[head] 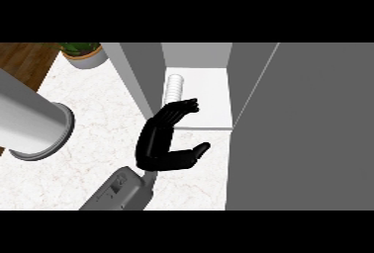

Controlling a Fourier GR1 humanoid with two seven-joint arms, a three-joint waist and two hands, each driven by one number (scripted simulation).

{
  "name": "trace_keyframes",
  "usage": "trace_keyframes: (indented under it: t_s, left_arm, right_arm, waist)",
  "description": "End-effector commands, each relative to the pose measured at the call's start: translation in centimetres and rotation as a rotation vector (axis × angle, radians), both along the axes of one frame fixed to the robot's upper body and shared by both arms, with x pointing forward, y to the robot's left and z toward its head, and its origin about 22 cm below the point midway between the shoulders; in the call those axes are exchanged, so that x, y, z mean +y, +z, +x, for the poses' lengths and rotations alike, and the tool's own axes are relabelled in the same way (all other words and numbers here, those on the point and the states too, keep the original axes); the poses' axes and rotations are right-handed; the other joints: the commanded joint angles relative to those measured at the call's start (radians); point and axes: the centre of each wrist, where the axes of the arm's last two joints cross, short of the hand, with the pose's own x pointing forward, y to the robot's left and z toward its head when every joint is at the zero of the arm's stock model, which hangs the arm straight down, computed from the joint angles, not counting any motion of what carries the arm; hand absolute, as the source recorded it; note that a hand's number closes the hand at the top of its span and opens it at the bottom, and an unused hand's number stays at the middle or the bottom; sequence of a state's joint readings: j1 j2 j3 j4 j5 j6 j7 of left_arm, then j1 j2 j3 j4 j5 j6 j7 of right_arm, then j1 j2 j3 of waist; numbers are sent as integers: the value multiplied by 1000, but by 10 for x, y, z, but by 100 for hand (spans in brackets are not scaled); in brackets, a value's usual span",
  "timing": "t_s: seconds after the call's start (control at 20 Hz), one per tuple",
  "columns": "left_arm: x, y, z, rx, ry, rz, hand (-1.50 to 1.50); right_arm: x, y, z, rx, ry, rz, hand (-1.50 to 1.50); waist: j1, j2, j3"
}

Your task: Pick up the bottled water, place it into the cabinet and close the cabinet

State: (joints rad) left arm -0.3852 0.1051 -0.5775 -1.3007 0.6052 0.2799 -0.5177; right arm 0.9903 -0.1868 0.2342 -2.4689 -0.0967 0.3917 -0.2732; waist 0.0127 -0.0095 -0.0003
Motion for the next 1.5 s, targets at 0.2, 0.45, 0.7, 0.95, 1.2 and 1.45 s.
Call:
trace_keyframes:
  t_s: [0.2, 0.45, 0.7, 0.95, 1.2, 1.45]
  left_arm:
    - [53, 2, -54, 35, 25, -9, 150]
    - [87, 5, -66, 32, 85, -10, -150]
    - [114, 6, -85, 43, 139, -39, -150]
    - [142, 16, -94, 60, 147, -87, -150]
    - [165, 21, -108, 67, 173, -85, -150]
    - [182, 26, -116, 61, 154, -91, -150]
  right_arm:
    - [0, 32, -7, -5, 251, -161, 150]
    - [8, 46, -7, -76, 409, -205, 150]
    - [20, 56, -7, -95, 440, -190, 150]
    - [35, 52, -7, -46, 621, -178, 150]
    - [42, 58, -4, -79, 681, -198, 150]
    - [51, 52, -3, -60, 735, -155, 150]
  waist:
    - [3, -2, -1]
    - [-8, -6, -2]
    - [0, -1, -4]
    - [11, -4, -7]
    - [20, -13, -11]
    - [39, -8, -15]
